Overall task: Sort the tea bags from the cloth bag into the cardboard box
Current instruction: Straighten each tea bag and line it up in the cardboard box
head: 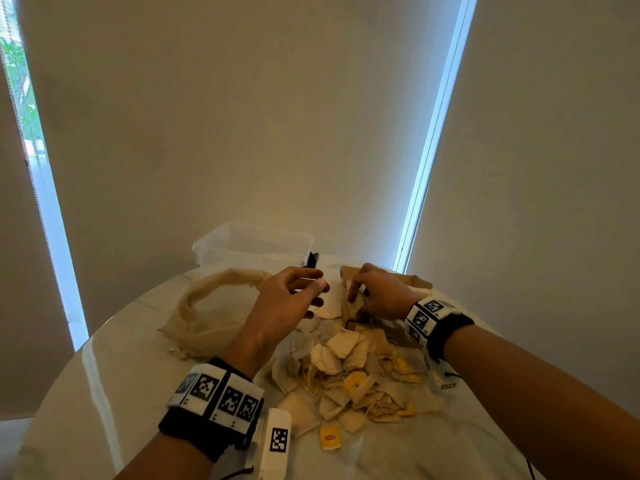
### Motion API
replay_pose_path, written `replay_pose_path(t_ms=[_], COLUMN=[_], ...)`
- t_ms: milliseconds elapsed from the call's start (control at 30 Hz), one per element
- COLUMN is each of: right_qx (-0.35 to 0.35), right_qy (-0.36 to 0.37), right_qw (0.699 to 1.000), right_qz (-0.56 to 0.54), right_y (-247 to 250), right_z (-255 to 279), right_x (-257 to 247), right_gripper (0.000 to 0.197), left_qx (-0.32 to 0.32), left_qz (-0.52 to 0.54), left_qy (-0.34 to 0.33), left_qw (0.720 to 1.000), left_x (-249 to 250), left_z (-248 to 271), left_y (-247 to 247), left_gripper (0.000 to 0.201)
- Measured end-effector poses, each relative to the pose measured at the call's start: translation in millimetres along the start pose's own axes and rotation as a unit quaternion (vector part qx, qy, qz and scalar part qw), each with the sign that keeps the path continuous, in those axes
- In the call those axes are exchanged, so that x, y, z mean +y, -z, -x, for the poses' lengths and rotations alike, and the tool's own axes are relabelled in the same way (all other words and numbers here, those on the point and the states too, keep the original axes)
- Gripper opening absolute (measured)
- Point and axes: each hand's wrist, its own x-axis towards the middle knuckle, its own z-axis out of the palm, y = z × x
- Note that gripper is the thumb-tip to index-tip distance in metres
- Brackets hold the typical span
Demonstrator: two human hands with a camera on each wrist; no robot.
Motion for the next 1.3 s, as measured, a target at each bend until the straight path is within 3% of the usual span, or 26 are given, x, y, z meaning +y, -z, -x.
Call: replay_pose_path(t_ms=[433, 700, 767, 867, 1000, 1133, 1300], right_qx=[0.027, 0.065, 0.038, -0.056, -0.159, -0.182, -0.150], right_qy=[-0.021, 0.027, 0.049, 0.084, 0.128, 0.143, 0.125], right_qw=[0.998, 0.996, 0.997, 0.994, 0.975, 0.963, 0.978], right_qz=[0.047, 0.047, 0.039, 0.040, 0.089, 0.137, 0.075], right_y=[-0.4, 36.6, 35.0, 22.0, 10.0, 9.2, 29.7], right_z=[0.6, -1.4, -2.8, -6.6, -14.5, -22.6, -20.5], right_x=[3.3, -28.2, -44.9, -65.9, -87.5, -99.9, -89.2], right_gripper=[0.020, 0.020, 0.019, 0.020, 0.035, 0.044, 0.033], left_qx=[0.009, 0.023, 0.040, 0.076, 0.122, 0.132, 0.133], left_qz=[-0.002, 0.012, 0.017, 0.030, 0.035, 0.054, 0.068], left_qy=[-0.008, -0.007, -0.013, -0.022, -0.027, -0.019, -0.013], left_qw=[1.000, 1.000, 0.999, 0.996, 0.992, 0.990, 0.989], left_x=[0.7, -2.4, -2.0, -0.8, -0.4, 0.4, 3.0], left_z=[-1.7, -3.2, -4.2, -5.8, -5.8, -6.4, -7.6], left_y=[1.0, 0.7, 1.5, 4.0, 3.0, 3.8, 8.5], left_gripper=[0.023, 0.022, 0.020, 0.019, 0.019, 0.021, 0.027])
